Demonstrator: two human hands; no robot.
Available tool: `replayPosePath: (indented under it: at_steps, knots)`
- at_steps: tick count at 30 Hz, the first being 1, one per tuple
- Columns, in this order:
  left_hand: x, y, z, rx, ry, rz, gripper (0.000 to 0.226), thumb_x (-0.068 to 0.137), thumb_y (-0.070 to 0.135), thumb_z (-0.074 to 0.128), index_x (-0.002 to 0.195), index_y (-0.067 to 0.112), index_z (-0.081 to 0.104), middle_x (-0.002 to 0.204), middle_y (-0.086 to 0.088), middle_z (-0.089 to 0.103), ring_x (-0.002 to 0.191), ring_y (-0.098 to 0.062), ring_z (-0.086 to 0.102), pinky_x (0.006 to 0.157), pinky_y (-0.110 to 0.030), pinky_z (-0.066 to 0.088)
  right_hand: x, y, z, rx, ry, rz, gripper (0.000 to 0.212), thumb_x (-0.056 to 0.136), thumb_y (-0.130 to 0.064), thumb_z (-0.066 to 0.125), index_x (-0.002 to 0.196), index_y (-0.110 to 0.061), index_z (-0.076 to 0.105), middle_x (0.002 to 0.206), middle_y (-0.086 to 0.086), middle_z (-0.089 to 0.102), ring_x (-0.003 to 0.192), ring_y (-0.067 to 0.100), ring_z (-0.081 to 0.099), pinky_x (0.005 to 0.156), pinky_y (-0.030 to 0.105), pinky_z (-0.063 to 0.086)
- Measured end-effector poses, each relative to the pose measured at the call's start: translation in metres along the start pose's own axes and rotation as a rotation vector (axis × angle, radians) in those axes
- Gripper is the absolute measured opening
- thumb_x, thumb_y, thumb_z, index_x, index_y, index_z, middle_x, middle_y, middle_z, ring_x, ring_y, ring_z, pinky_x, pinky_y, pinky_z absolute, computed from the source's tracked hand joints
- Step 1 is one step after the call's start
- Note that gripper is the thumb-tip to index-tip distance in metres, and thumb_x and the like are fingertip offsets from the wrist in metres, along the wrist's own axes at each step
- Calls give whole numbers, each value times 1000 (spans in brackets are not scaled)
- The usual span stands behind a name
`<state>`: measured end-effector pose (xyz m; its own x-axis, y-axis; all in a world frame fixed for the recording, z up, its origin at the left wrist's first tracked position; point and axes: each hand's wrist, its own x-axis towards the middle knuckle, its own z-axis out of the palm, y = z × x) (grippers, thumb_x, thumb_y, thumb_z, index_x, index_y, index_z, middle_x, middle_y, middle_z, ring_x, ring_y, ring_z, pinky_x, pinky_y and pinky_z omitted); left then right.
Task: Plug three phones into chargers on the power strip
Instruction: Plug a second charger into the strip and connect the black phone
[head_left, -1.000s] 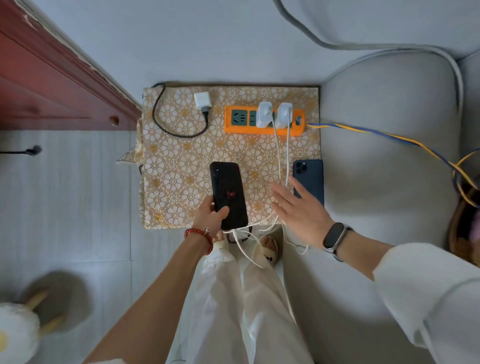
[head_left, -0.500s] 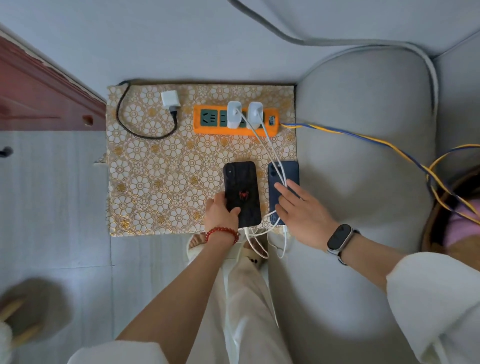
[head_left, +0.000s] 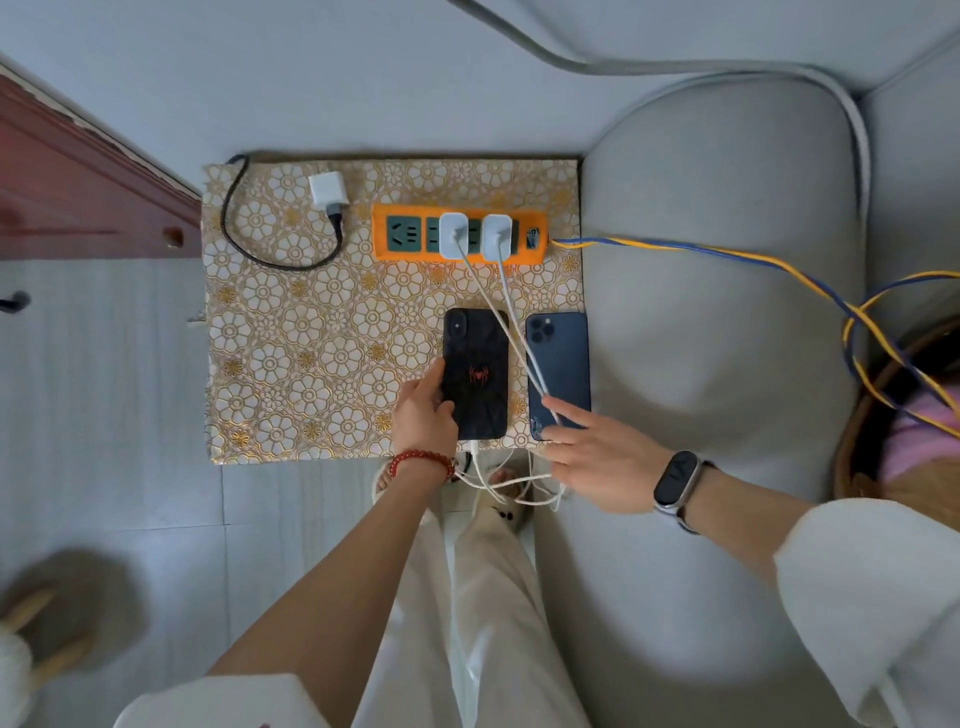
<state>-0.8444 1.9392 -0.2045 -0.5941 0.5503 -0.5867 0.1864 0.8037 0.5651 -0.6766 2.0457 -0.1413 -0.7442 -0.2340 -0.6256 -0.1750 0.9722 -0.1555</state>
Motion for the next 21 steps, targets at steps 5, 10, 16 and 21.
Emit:
replayPosePath:
  at_steps: [5,10,16,21]
  knots:
    - [2,-2,0,66,-28,13,57,86,-4,45,136,22,41,111,-17,54,97,-30,55,78,-30,43,-2,12,1,16,55,187,29,87,-6,41,108,-4,60,116,16,61,134,34,34,108,50,-17]
    - [-10,1,7,104,-79,74,56,86,-1,44,137,21,39,115,-17,50,87,-22,50,75,-30,45,14,6,-3,104,96,226,36,89,-10,39,123,-2,51,126,17,56,139,32,24,108,43,-20]
    - [0,14,10,46,-92,91,66,81,9,57,141,11,27,137,-14,36,121,-32,41,102,-46,40,12,3,-5,76,159,277,30,84,-10,50,112,-5,61,123,15,61,134,33,37,116,45,8]
    - [7,23,1,60,-208,92,68,82,11,56,142,10,24,142,-15,31,128,-31,35,108,-44,34,9,-1,-11,93,277,298,26,68,-15,69,94,-10,70,111,10,69,120,28,55,105,42,38]
